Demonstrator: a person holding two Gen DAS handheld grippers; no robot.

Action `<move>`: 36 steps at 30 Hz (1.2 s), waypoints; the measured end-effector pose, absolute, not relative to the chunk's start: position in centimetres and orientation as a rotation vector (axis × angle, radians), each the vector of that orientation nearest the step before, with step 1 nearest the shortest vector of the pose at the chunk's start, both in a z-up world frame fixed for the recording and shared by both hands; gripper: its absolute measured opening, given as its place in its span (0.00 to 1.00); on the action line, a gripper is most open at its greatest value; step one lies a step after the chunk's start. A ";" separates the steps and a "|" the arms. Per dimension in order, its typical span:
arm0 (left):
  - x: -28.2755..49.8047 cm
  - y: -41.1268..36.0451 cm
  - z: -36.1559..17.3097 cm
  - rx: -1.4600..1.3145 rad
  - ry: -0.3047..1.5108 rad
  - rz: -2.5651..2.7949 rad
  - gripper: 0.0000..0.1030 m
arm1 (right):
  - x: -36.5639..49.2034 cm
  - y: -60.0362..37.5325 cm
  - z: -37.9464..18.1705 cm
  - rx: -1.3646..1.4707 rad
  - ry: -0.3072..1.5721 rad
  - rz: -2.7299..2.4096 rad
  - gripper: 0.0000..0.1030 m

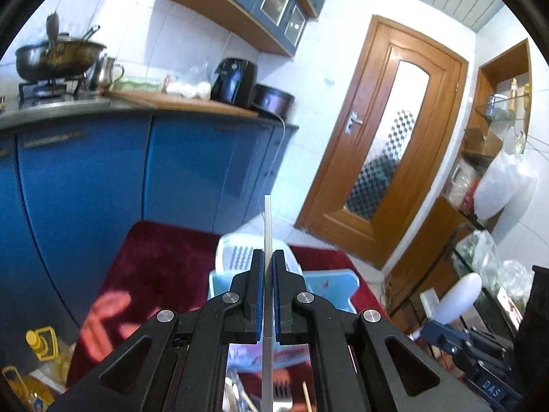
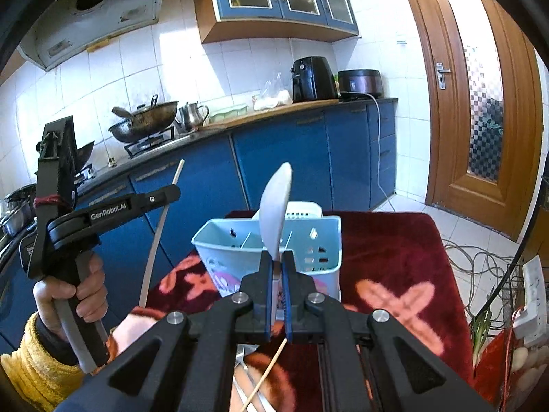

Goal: Organize utensils
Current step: 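Lift the spoon with the right tool while the left tool lifts the chopstick toward the holder, then lower the spoon into the blue holder with the right tool while the left tool drops the chopstick in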

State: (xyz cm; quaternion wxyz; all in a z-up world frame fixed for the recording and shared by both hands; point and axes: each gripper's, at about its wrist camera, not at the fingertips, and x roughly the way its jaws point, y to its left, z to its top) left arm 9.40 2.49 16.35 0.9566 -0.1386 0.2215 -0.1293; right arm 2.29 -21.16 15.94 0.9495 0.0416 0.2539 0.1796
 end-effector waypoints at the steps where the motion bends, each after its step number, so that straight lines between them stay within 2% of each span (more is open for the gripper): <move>1: 9.7 2.5 16.7 -0.282 0.436 -0.259 0.04 | 2.3 -21.3 16.0 0.086 0.513 0.364 0.06; 15: 13.9 1.5 18.7 -0.259 0.229 -0.136 0.04 | 6.0 -21.8 18.0 0.076 0.453 0.294 0.06; 36: 16.6 0.9 11.2 -0.258 0.212 -0.063 0.04 | 12.1 -21.2 12.3 0.053 0.610 0.279 0.06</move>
